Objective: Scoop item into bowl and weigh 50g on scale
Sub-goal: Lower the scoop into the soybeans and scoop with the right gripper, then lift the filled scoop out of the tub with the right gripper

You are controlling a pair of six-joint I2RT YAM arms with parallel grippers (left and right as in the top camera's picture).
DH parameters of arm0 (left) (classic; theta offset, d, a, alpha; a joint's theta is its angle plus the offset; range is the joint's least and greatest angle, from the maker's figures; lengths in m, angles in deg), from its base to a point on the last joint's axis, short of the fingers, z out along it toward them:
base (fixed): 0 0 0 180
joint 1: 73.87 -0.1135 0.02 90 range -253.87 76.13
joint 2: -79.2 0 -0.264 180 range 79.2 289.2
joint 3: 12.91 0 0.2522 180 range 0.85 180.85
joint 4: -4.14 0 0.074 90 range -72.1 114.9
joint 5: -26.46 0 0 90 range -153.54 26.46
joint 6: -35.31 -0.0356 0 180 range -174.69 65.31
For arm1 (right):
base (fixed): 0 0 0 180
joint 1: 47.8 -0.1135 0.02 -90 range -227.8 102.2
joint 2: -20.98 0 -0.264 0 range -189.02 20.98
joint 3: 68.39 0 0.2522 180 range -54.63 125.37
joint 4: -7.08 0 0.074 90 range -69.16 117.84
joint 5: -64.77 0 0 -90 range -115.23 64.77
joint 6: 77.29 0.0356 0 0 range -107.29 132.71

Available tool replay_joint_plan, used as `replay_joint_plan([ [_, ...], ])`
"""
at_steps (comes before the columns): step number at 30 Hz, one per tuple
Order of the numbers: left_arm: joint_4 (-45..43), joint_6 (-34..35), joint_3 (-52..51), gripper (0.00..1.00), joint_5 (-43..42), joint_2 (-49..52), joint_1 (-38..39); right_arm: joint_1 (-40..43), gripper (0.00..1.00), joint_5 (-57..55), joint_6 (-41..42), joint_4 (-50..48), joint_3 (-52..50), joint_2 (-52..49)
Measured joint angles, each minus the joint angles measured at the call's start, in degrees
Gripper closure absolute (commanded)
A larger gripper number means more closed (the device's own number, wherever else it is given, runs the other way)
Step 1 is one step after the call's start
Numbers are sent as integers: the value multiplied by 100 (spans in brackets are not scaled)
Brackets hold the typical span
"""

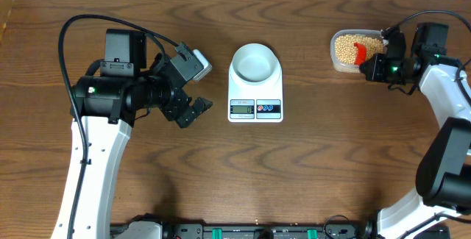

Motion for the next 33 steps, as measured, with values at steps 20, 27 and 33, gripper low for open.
replay_joint_plan([
  [20, 0, 0, 0, 2, 0, 0, 0, 446, 99, 595, 81, 105, -4, -105],
  [27, 0, 0, 0, 2, 0, 0, 0, 737, 99, 1054, 81, 133, -11, -127],
  [33, 0, 0, 0, 2, 0, 0, 0, 994, 99, 1499, 83, 133, -17, -188],
])
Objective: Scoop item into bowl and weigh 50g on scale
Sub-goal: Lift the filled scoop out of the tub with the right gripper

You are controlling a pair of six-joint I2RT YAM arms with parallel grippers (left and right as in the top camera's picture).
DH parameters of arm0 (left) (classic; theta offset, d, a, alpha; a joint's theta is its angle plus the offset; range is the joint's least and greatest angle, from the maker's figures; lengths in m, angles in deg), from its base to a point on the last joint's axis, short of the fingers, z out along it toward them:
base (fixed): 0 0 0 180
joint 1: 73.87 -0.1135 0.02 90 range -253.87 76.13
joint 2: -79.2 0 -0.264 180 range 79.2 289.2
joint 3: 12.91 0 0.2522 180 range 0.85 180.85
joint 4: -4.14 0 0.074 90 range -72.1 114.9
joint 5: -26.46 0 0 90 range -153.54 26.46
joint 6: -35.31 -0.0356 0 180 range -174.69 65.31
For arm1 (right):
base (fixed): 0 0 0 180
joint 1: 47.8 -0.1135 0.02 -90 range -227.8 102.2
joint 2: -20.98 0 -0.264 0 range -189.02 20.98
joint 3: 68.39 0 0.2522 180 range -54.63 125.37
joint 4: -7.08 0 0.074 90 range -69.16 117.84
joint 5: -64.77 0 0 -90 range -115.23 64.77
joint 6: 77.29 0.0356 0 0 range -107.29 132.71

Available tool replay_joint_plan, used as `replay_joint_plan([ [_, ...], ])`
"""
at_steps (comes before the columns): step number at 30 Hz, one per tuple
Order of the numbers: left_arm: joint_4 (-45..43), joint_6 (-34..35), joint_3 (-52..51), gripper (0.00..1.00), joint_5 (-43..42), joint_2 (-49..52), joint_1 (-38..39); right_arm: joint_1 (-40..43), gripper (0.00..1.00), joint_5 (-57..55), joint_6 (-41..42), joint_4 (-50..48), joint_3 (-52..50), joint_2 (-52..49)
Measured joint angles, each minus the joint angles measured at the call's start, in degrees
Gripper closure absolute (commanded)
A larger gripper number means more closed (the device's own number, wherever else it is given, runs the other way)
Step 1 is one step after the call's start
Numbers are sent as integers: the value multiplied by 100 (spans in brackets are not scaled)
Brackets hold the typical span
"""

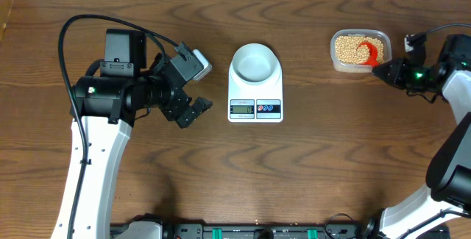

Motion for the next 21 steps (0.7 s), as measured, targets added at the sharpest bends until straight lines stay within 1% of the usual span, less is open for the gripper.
replay_joint_plan([
  [10, 0, 0, 0, 2, 0, 0, 0, 225, 99, 546, 0, 0, 0, -4],
  [21, 2, 0, 0, 2, 0, 0, 0, 254, 99, 789, 42, 0, 0, -7],
])
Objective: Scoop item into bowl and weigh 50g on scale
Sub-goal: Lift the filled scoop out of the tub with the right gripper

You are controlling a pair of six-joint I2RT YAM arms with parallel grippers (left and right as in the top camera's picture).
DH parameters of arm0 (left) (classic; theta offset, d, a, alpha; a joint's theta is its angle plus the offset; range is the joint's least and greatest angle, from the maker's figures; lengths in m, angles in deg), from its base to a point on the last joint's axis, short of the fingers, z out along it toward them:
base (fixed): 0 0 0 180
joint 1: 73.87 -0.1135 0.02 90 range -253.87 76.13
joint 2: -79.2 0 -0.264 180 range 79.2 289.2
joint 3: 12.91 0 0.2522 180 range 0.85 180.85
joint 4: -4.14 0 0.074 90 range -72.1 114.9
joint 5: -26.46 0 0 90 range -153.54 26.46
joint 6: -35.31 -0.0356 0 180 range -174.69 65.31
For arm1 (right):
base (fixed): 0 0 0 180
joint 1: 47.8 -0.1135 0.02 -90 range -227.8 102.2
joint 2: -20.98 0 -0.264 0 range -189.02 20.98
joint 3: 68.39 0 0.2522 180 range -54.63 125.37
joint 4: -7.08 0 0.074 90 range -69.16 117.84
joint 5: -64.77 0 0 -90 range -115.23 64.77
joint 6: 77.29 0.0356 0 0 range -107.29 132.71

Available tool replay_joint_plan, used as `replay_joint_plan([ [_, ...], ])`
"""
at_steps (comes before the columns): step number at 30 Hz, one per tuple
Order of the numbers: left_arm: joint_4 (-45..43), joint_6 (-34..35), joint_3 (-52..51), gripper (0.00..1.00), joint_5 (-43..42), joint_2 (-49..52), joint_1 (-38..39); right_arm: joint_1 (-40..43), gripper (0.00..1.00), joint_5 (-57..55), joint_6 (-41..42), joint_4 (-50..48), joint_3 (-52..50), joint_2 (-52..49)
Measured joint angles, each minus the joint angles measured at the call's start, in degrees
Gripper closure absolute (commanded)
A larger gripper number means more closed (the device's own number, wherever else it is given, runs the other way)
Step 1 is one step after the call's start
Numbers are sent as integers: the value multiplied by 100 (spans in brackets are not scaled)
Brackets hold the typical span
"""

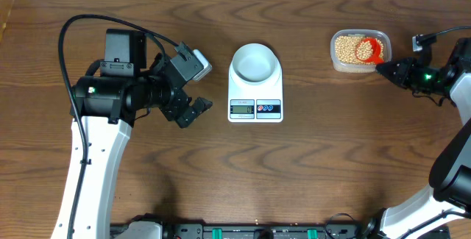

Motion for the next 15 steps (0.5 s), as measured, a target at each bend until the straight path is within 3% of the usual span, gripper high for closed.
replay_joint_plan([
  [15, -2, 0, 0, 2, 0, 0, 0, 168, 99, 398, 149, -2, 0, -2],
])
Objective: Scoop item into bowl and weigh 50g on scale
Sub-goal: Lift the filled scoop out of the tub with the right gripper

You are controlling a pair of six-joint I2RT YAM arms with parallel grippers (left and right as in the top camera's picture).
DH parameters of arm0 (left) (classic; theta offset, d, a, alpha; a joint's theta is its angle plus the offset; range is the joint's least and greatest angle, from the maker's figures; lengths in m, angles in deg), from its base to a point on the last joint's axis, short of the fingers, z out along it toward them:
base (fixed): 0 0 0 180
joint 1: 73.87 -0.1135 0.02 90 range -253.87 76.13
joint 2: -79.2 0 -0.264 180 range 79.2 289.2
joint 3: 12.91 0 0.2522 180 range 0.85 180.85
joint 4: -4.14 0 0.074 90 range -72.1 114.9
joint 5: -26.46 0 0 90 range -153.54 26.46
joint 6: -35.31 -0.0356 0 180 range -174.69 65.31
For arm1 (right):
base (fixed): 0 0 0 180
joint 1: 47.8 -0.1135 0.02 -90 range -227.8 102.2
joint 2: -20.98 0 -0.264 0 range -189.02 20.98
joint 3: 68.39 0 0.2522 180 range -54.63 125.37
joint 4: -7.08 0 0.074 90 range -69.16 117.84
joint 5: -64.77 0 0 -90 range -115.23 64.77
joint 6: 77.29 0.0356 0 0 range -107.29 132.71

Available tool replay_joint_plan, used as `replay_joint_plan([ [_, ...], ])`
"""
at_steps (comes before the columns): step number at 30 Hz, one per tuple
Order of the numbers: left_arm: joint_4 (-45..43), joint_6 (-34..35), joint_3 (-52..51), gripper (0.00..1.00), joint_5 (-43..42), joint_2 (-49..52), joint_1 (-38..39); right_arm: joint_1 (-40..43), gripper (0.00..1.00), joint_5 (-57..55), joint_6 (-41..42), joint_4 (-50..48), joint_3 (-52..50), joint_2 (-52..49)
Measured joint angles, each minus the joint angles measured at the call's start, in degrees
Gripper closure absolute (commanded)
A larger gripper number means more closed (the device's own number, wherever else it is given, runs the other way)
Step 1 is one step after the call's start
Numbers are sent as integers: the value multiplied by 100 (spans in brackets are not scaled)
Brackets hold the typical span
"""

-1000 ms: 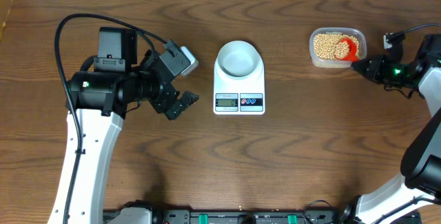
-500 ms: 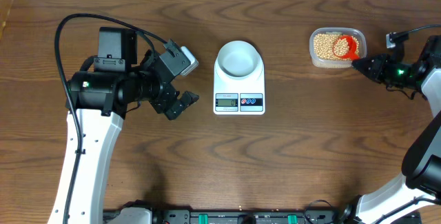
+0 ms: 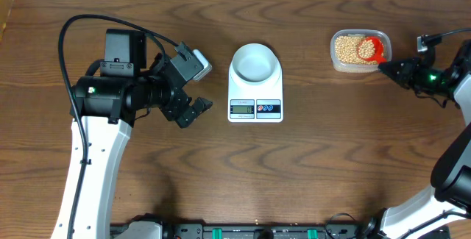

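A white bowl (image 3: pixel 255 62) sits on the white scale (image 3: pixel 255 101) at the table's middle. To the right stands a clear tub of yellow grains (image 3: pixel 351 51). The red scoop (image 3: pixel 372 47) lies at the tub's right side with its cup up, grains in it. My right gripper (image 3: pixel 385 65) sits just outside the tub's right corner, shut on the scoop's handle. Left of the scale, my left gripper (image 3: pixel 194 111) hangs open, holding nothing.
The scale's display (image 3: pixel 241 107) and buttons face the front edge. The left arm's black body (image 3: pixel 110 95) and cable take up the left side. The table's far edge runs just behind the tub.
My right gripper has moved a little further right, and the scoop has shifted slightly toward the tub's right wall. The left arm has not moved.
My right gripper was over the tub's right edge with the scoop down in the grains. It then stood further right, with the scoop turned toward the tub's right side. Now the scoop rests cup-up against the right wall. The left arm has stayed still.
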Motion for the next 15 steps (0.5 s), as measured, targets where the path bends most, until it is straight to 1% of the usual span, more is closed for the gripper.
replay_joint_plan([
  [15, 0, 0, 0, 2, 0, 0, 0, 11, 99, 610, 133, -33, -2, 0],
])
